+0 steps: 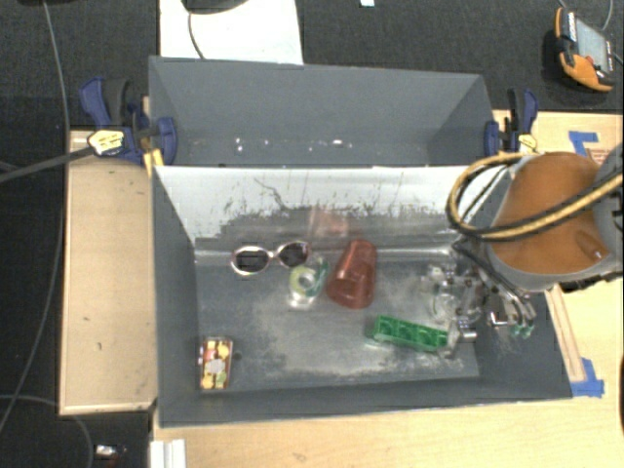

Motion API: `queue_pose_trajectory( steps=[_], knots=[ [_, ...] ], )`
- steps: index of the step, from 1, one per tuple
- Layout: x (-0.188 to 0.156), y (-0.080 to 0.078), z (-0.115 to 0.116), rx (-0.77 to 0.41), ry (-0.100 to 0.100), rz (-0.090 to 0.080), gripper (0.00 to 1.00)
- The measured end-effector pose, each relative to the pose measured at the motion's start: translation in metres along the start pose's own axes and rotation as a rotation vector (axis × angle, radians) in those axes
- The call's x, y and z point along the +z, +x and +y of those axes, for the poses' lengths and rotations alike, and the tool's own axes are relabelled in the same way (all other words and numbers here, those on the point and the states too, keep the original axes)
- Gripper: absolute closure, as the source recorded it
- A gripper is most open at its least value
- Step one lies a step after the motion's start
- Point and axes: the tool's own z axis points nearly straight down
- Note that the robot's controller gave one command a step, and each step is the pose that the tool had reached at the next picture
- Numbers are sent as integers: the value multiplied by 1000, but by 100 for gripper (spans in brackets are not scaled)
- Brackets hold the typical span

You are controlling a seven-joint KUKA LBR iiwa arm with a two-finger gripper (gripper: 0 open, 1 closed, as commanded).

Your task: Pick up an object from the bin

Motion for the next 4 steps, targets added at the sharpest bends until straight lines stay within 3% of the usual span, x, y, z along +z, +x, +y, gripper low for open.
queue_pose_trajectory(
  steps=[2, 3, 4],
  knots=[
    [16, -2, 7, -25, 3, -10, 0],
    [26, 13, -38, -244, 7, -12, 0],
    [75, 12, 53, -209, -3, -9, 0]
  ],
)
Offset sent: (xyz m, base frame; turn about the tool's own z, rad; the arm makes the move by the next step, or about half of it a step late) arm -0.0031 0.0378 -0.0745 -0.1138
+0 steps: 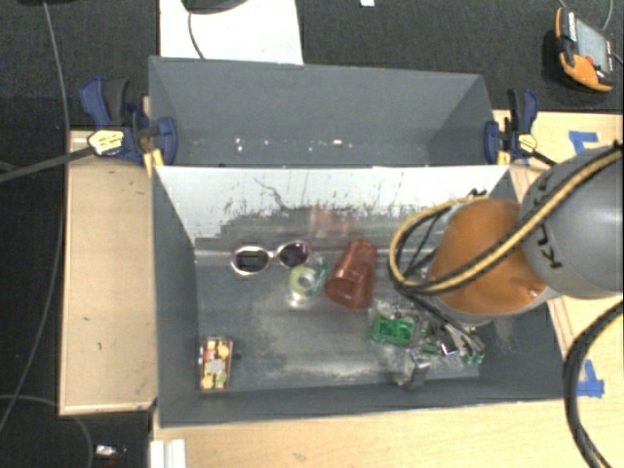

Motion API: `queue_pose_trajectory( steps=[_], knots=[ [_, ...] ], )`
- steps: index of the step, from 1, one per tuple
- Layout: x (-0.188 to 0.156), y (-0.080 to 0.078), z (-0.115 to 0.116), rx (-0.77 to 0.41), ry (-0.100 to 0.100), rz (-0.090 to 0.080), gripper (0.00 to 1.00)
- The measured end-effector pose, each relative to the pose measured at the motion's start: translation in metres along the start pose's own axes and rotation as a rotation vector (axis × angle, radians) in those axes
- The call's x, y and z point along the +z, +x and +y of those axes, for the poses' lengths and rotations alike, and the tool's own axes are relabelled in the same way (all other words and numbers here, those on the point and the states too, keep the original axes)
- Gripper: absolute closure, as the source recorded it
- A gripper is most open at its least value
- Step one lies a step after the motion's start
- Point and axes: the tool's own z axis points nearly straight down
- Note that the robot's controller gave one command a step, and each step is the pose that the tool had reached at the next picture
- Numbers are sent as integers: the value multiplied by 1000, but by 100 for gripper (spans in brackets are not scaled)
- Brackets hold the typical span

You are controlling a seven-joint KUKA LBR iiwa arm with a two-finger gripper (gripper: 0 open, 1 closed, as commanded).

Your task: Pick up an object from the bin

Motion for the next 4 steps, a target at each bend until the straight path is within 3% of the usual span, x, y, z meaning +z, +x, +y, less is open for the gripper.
queue_pose_trajectory(
  steps=[1, 2, 3, 4],
  knots=[
    [-7, 24, -81, 32, 14, -9, 0],
    [-8, 9, -57, 27, 1, -5, 100],
    [-8, 9, -57, 27, 1, -5, 100],
    [-89, -7, -43, 2, 1, -8, 100]
  ],
)
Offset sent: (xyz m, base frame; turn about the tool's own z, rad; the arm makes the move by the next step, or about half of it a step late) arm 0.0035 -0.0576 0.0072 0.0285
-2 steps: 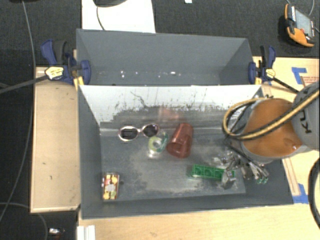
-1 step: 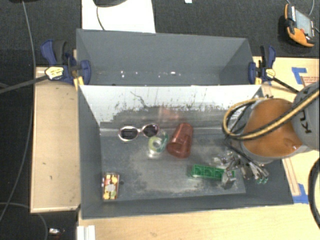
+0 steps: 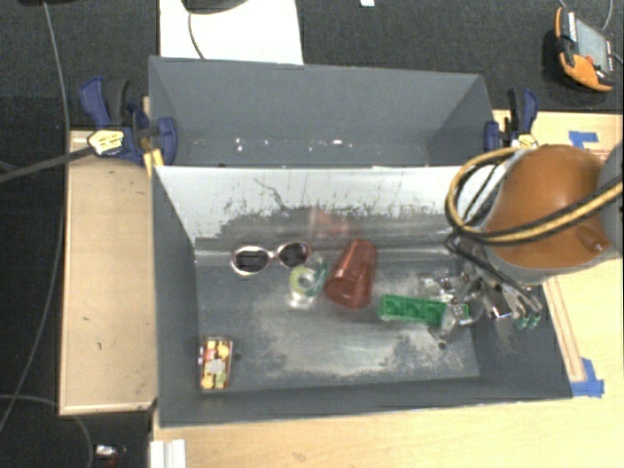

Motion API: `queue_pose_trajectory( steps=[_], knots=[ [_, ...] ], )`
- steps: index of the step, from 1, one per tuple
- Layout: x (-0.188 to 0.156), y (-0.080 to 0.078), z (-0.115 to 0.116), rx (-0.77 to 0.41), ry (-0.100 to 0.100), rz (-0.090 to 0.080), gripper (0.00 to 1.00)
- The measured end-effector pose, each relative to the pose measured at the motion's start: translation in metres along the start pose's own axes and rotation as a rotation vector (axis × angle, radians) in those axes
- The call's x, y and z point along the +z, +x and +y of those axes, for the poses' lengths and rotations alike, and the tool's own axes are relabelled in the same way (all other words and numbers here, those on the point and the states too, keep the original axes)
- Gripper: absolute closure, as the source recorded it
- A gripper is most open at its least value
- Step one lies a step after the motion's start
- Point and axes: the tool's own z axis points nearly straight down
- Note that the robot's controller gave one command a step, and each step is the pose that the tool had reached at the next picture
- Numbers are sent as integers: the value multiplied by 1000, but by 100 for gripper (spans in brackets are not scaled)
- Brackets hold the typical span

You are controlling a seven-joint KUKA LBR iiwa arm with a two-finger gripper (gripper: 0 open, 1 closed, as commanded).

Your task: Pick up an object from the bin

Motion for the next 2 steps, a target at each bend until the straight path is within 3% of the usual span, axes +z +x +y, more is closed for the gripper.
queue_pose_trajectory(
  steps=[1, 2],
  knots=[
    [61, 22, -15, 28, -4, 14, 100],
    [-77, 0, -3, 30, 0, -5, 100]
  ],
)
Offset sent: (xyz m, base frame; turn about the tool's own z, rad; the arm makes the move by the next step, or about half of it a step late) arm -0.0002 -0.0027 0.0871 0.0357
